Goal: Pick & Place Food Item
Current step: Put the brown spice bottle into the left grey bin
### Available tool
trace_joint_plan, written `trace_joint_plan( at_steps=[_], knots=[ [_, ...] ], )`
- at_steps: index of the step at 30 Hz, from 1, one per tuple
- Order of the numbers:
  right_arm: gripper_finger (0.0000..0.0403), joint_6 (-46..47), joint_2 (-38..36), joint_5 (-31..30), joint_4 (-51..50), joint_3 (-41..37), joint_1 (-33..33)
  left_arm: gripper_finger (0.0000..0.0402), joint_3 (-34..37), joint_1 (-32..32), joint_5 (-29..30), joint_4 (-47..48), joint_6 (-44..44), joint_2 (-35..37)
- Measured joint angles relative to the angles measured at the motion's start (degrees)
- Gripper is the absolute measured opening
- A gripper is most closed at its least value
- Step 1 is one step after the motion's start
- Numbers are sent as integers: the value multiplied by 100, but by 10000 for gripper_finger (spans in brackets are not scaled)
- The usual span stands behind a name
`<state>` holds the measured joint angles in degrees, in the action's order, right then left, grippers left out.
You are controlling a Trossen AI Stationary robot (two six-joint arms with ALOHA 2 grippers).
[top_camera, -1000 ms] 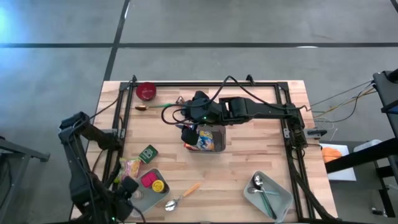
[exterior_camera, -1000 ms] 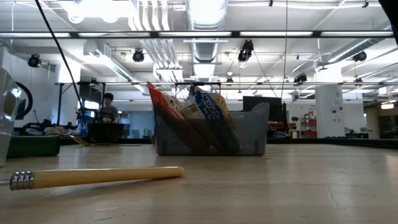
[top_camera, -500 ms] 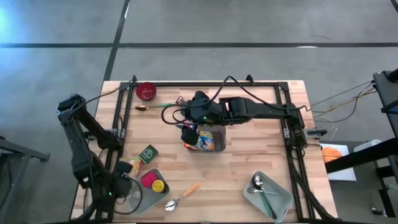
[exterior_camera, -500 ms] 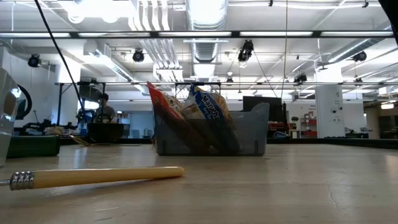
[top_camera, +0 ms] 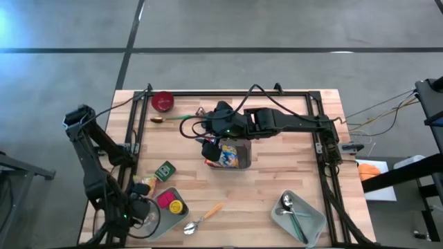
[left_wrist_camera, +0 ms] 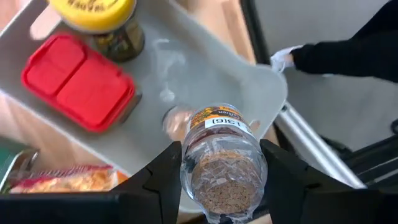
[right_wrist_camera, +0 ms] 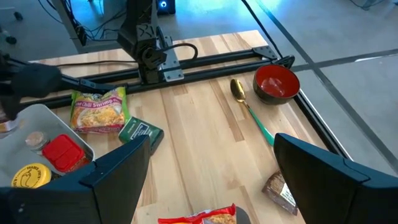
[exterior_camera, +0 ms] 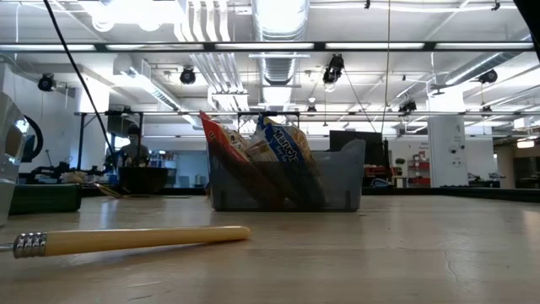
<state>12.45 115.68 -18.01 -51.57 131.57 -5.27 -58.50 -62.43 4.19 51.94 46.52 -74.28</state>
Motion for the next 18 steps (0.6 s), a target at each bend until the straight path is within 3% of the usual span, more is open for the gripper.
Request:
trace_joint_plan(
  at_steps=[10, 18],
  knots=[
    [339, 0, 0, -1, -1, 0, 1, 164, -283, 125, 76, -263, -228, -563],
    [339, 0, 0, 1, -1, -1, 1, 164, -592, 181, 74, -216, -1056, -1076]
  ],
)
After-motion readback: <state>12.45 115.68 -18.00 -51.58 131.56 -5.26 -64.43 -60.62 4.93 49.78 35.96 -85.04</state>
